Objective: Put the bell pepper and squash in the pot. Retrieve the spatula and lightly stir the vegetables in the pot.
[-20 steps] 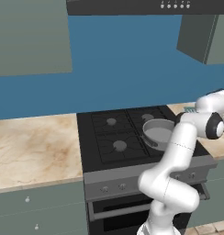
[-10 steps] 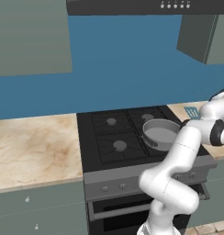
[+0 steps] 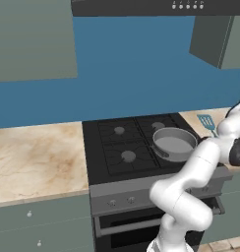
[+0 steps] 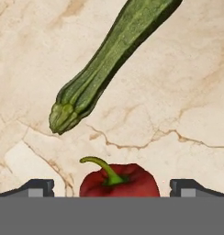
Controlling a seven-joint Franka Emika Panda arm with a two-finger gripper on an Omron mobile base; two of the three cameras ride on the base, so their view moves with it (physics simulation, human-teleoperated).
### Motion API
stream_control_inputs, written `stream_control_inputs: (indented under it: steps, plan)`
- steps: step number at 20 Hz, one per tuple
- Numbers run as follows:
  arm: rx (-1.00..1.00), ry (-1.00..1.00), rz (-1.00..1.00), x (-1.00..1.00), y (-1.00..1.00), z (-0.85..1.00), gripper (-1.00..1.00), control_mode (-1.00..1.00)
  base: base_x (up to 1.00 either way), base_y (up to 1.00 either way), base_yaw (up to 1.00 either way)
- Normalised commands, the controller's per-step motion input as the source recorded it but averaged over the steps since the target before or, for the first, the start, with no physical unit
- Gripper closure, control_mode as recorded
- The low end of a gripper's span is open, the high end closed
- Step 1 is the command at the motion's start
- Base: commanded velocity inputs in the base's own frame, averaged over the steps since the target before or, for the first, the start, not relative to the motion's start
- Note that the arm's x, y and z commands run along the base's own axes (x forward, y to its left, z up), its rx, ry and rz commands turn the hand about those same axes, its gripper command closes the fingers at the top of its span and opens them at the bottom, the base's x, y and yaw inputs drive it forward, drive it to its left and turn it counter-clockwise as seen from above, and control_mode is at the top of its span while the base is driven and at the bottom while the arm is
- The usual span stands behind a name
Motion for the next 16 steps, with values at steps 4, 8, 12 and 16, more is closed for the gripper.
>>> stream_control_inputs:
  steps: [4,8,12,16]
  plan:
    - [0.00,0.01,0.00,-0.07,0.00,-0.16,-1.00,-1.00,0.00,0.00,0.00]
    - [0.00,0.01,0.00,-0.30,0.00,-0.16,-1.00,-1.00,0.00,0.00,0.00]
    - [0.00,0.00,0.00,-0.18,0.00,-0.06,-1.00,-1.00,0.00,0.00,0.00]
    - [0.00,0.00,0.00,0.10,0.00,-0.11,-1.00,-1.00,0.00,0.00,0.00]
